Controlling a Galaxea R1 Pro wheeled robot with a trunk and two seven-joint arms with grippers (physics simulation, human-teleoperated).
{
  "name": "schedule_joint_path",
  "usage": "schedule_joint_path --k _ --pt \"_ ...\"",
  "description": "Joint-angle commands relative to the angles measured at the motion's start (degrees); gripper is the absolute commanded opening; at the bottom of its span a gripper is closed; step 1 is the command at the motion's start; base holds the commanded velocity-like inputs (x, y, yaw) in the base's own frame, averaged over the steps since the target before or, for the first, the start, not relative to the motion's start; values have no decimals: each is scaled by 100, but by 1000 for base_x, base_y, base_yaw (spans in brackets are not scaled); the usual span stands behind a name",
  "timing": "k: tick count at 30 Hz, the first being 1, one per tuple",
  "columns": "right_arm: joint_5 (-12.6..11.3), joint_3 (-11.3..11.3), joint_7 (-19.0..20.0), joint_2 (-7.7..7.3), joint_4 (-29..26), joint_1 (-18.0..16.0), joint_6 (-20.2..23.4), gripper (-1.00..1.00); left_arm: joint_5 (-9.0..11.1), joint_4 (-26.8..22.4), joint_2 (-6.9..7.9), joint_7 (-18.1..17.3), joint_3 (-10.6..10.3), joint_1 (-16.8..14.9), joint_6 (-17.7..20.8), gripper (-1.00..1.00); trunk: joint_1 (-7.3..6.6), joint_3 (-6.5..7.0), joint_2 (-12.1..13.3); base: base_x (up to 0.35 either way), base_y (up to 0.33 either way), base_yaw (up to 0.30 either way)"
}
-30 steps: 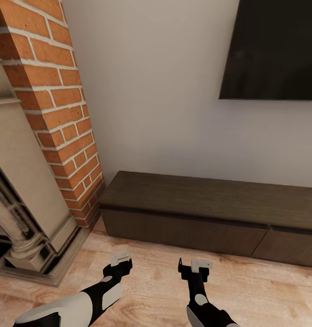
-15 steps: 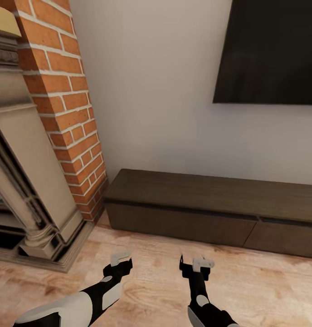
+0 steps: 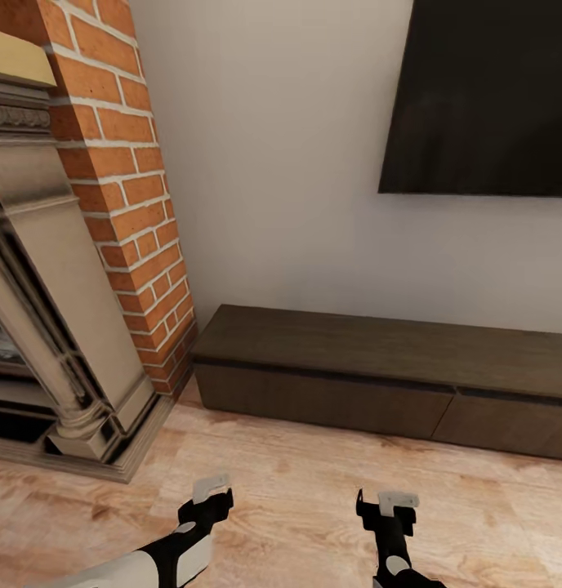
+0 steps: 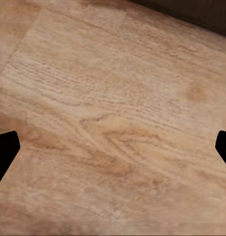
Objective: Place each of the two pumpkins and all three candles from the living room inside a cabinet in the living room (use any cabinet), then make sure every cabinet is closed, and position the cauldron so it is next to a table in the living room.
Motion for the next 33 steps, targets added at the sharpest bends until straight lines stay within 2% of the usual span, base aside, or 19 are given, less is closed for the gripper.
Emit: schedule_joint_path --k 1,4,6,12,13,16,19,22,23,24,27,28,30,33 --pt "-49 53 -20 -1 61 6 -93 100 22 -5 126 31 -52 219 -23 100 -24 14 39 0 0 0" --pt "-50 53 -27 -2 82 18 -277 100 22 -3 304 27 -56 426 -21 100 -90 68 160 0 0 0" --pt "-60 58 -15 18 410 29 -498 100 29 -2 496 24 -53 770 -31 100 -134 104 240 0 0 0" --pt "-210 61 3 31 614 55 -698 100 30 -2 520 24 -59 1005 -263 100 -265 228 481 0 0 0" --pt "-258 61 17 29 819 109 -882 100 31 6 548 24 -57 1098 -355 100 -287 255 521 0 0 0" --pt "-260 61 22 28 900 166 -1015 100 31 7 552 24 -58 1210 -432 100 -353 336 641 0 0 0" --pt "-250 61 18 19 959 501 -1543 100 31 7 561 31 -53 1516 -865 100 -419 417 761 0 0 0" --pt "-242 61 17 10 975 730 -1853 100 25 7 610 28 -52 1768 -1077 100 -485 498 882 0 0 0" --pt "-237 56 16 -2 981 965 -2098 100 25 7 637 25 -50 2026 -1284 100 -507 525 922 0 0 0" --pt "-236 56 16 -5 982 1064 -2219 100 25 7 653 25 -50 2134 -1437 100 -529 552 962 0 0 0" --pt "-235 59 13 -5 983 1271 -2530 100 27 7 678 24 -51 2344 -1770 100 -595 633 1082 0 0 0" --pt "-235 58 3 -7 991 1622 -3103 100 27 7 690 41 -51 2626 -2301 100 -617 660 1122 0 0 0" --pt "-235 55 0 -9 1017 1817 -3262 100 24 7 693 47 -56 2799 -2557 100 -661 713 1203 0 0 0" --pt "-235 53 -1 -40 1082 2059 -3262 100 22 7 694 49 -55 3094 -3036 100 -727 794 1323 0 0 0"
